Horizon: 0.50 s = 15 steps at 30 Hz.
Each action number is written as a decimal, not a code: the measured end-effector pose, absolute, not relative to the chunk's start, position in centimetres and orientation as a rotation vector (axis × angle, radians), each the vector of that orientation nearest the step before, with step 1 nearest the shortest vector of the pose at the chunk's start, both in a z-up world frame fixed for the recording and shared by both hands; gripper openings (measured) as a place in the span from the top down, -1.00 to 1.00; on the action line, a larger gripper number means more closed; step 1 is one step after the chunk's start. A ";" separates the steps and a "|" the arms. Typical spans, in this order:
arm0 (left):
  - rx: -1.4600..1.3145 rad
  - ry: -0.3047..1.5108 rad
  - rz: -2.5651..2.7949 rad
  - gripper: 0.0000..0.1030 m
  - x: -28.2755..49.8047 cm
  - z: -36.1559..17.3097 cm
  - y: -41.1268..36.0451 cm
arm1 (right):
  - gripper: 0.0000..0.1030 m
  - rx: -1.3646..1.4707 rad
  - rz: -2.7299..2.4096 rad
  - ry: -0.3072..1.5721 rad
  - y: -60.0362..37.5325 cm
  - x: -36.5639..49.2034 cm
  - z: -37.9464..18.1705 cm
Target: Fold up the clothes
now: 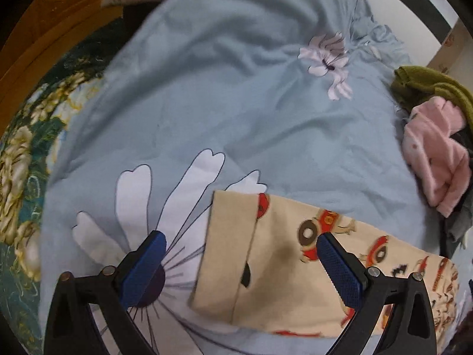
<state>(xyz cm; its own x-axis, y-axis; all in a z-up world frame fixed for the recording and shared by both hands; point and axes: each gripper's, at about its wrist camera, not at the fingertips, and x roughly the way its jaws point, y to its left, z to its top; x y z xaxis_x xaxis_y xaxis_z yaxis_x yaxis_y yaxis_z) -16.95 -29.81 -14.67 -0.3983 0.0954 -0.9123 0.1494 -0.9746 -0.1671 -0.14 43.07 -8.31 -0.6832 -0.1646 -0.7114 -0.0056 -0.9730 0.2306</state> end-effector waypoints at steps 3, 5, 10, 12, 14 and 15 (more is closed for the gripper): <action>1.759 0.325 -2.561 -1.00 -17.7 -16.1 -29.5 | -0.19 1.219 -2.794 -0.380 44.1 -0.4 -8.8; 1.803 0.381 -2.578 -1.00 -18.1 -16.7 -29.3 | -0.19 1.233 -2.796 -0.388 44.3 -0.5 -9.1; 1.795 0.501 -2.635 -1.00 -18.8 -16.4 -29.0 | -0.19 1.212 -2.802 -0.379 44.0 -0.5 -9.6; 1.784 0.560 -2.655 -1.00 -19.0 -16.2 -29.2 | -0.19 1.217 -2.791 -0.365 43.7 -0.7 -9.8; 1.775 0.598 -2.660 -0.98 -19.2 -16.2 -29.4 | -0.19 1.229 -2.785 -0.335 43.3 -0.8 -10.1; 1.770 0.614 -2.664 -0.98 -19.1 -16.3 -29.5 | -0.19 1.230 -2.783 -0.326 43.3 -0.8 -10.2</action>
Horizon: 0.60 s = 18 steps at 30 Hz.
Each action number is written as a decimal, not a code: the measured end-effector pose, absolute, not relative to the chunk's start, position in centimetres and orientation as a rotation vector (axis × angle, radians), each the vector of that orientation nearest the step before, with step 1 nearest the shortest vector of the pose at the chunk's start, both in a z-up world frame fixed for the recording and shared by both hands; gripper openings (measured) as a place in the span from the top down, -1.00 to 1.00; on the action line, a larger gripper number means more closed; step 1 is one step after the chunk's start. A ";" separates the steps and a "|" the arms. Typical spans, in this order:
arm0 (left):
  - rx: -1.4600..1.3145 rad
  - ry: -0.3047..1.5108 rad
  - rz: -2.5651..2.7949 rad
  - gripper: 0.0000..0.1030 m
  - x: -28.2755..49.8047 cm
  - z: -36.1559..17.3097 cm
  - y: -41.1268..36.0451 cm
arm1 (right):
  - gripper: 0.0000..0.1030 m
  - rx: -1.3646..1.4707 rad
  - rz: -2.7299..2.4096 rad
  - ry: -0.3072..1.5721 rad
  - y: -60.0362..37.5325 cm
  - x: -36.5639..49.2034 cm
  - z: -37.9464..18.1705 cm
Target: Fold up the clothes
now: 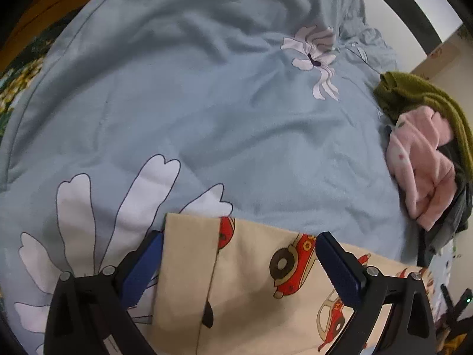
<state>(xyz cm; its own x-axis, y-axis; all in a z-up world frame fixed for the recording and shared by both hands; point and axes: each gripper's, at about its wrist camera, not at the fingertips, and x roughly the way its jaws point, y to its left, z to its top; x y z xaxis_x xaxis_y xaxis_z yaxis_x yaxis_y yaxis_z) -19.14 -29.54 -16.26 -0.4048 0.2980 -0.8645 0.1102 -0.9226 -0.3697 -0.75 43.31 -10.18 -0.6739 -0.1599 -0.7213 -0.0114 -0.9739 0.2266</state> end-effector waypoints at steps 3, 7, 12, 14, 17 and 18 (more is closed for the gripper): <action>-1.636 -0.595 2.480 -0.89 -19.1 -16.4 -30.1 | -0.19 1.230 -2.780 -0.318 43.4 -0.7 -10.4; -1.656 -0.553 2.545 -0.34 -18.9 -16.3 -30.7 | -0.19 1.237 -2.789 -0.308 43.6 -0.5 -10.7; -1.655 -0.556 2.569 0.02 -19.1 -16.3 -31.7 | -0.19 1.232 -2.796 -0.327 44.1 -0.4 -10.9; -1.648 -0.538 2.579 0.08 -19.1 -16.2 -31.5 | -0.19 1.231 -2.798 -0.327 44.2 -0.4 -11.0; -1.625 -0.508 2.582 0.45 -19.1 -15.9 -31.0 | -0.19 1.234 -2.795 -0.327 44.4 -0.5 -11.1; -1.617 -0.499 2.578 0.65 -19.2 -15.8 -30.7 | -0.19 1.235 -2.795 -0.325 44.5 -0.5 -11.2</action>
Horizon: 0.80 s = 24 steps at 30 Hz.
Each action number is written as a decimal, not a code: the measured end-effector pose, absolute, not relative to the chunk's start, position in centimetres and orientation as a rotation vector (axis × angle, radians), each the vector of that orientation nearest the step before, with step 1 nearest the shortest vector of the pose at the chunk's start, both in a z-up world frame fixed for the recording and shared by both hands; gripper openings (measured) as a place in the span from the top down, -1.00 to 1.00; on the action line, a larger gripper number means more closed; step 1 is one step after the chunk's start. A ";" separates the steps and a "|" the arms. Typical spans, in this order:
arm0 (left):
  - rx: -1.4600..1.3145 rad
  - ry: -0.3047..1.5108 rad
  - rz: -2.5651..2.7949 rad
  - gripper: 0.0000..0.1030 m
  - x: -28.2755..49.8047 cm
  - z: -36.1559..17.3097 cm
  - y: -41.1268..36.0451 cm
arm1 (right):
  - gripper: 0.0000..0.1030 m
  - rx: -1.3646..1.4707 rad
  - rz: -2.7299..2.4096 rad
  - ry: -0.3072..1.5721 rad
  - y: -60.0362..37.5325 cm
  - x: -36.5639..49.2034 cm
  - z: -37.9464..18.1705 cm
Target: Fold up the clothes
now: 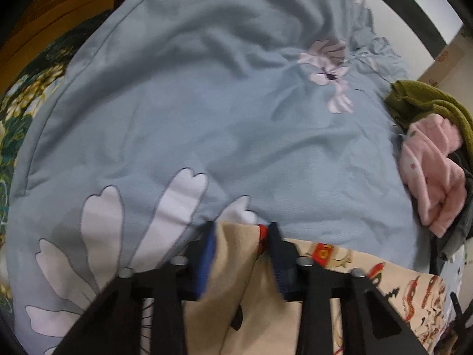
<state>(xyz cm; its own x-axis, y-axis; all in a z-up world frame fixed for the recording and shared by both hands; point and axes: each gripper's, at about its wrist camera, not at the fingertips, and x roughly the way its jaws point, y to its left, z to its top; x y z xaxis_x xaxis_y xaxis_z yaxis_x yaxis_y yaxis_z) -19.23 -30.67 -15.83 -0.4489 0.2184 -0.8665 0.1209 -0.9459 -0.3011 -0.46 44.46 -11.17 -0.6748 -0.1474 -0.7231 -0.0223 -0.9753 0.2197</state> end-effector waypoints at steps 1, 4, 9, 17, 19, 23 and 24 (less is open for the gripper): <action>-1.612 -0.479 2.581 0.68 -19.3 -15.8 -30.3 | -0.19 1.237 -2.797 -0.322 44.6 -0.4 -11.2; -1.625 -0.403 2.615 0.71 -19.7 -15.7 -29.2 | -0.19 1.233 -2.797 -0.360 45.4 -0.1 -11.4; -1.628 -0.380 2.651 0.72 -19.8 -15.7 -28.8 | -0.19 1.244 -2.771 -0.433 47.0 0.6 -11.9; -1.641 -0.397 2.676 0.72 -19.9 -15.9 -28.6 | -0.20 1.325 -2.470 -0.816 49.0 -0.7 -15.0; -1.644 -0.394 2.680 0.72 -19.9 -15.9 -28.6 | -0.23 1.311 -2.451 -0.784 48.2 -1.0 -14.9; -1.641 -0.386 2.692 0.72 -20.0 -16.0 -28.2 | -0.23 1.272 -2.362 -0.819 46.8 -1.7 -14.8; -1.639 -0.389 2.695 0.72 -20.0 -16.0 -28.2 | -0.21 1.275 -2.366 -0.792 46.3 -2.0 -14.7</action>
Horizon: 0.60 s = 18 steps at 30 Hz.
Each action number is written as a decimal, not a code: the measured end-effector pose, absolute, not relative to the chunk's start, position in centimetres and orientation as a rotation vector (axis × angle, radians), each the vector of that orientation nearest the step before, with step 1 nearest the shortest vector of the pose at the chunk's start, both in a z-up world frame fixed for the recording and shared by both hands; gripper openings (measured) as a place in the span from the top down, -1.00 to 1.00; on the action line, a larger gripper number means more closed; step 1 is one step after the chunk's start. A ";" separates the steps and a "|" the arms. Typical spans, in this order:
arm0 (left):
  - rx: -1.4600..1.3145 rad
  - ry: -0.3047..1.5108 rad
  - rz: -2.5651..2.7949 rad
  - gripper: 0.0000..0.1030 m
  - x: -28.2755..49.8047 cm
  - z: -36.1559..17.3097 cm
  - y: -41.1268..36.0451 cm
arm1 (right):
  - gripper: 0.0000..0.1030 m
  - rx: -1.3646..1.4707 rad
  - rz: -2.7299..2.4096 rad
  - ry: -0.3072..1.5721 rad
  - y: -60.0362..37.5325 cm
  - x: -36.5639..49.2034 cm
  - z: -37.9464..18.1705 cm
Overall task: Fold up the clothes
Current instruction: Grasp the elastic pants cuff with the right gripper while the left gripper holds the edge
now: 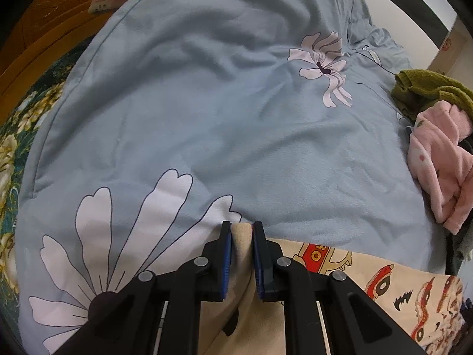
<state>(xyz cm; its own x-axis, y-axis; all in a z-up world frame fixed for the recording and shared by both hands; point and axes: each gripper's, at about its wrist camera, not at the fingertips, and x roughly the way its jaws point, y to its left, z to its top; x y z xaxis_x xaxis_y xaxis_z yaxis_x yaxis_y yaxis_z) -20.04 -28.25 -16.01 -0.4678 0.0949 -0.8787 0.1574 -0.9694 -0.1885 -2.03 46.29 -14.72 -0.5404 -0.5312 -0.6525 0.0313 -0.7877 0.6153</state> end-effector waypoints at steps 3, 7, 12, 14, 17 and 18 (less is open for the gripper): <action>1.588 0.390 -2.634 0.72 -19.9 -16.0 -28.4 | 0.43 1.306 -2.399 -0.704 44.8 -3.0 -14.6; 1.576 0.358 -2.645 0.72 -19.8 -15.7 -28.2 | 0.82 1.317 -2.384 -0.678 44.3 -3.6 -14.6; 1.531 0.368 -2.668 0.72 -19.3 -15.0 -28.4 | 0.84 1.270 -2.437 -0.655 44.1 -3.0 -13.4; 1.498 0.383 -2.690 0.72 -18.8 -14.2 -28.6 | 0.84 1.246 -2.472 -0.643 44.1 -2.8 -12.7; 1.461 0.382 -2.723 0.72 -18.1 -12.6 -28.8 | 0.84 1.194 -2.530 -0.624 44.0 -2.3 -11.1; 1.445 0.373 -2.735 0.72 -17.8 -11.9 -28.8 | 0.84 1.168 -2.544 -0.622 44.1 -2.0 -10.5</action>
